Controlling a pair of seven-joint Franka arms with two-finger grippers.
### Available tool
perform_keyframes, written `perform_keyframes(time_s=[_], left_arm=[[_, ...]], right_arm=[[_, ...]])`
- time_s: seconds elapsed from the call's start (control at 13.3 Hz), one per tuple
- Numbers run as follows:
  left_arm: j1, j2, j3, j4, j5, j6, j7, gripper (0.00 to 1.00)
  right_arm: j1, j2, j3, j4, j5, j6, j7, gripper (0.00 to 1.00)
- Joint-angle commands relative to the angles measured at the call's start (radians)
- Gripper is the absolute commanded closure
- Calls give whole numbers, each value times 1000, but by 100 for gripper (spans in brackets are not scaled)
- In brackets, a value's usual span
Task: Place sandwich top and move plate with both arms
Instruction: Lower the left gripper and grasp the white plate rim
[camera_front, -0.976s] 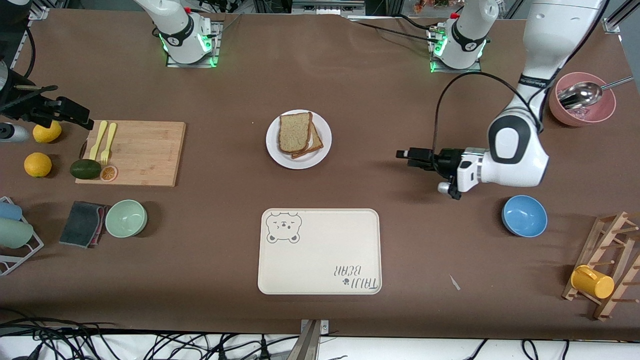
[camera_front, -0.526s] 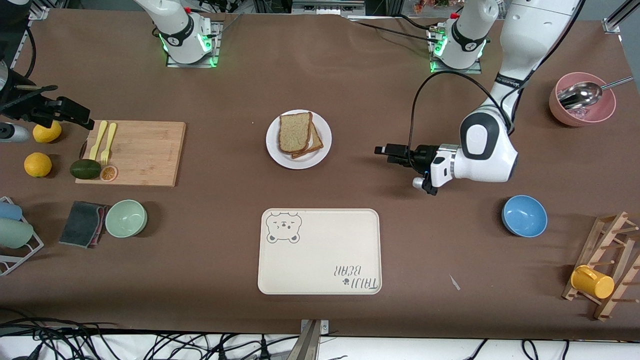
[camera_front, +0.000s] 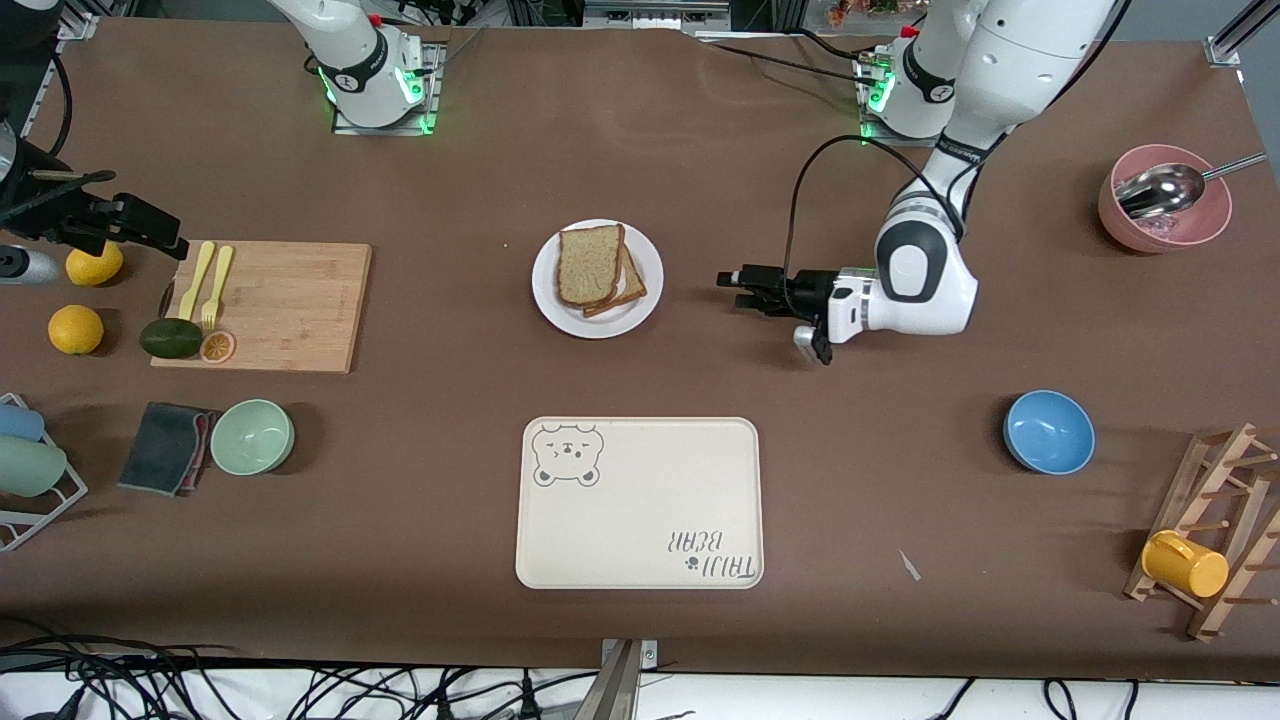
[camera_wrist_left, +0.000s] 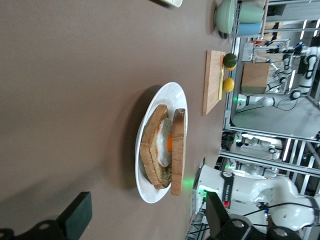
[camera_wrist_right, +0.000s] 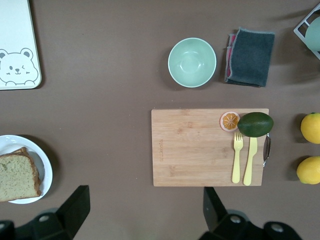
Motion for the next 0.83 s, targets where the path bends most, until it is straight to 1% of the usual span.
perform_keyframes(time_s=[0.0,0.23,0.53,0.68,0.75], left_arm=[[-65,30,7,16,-73,67,47,0],[-129,40,7,3,-163,121,59,0],[-174,60,7,0,-281,137,61,1],[-214,69,7,-9,-353,166,64,2],[-229,73,7,-9,-369,173,64,2]], right_arm=[[-8,-21,3,-25,21,14,-10,0],[-10,-19,1,-25,24,14,-10,0],[-10,-19,1,-25,24,14,-10,0],[-10,-18,1,-25,26,14,-10,0],[-10,-18,1,-23,24,14,-10,0]])
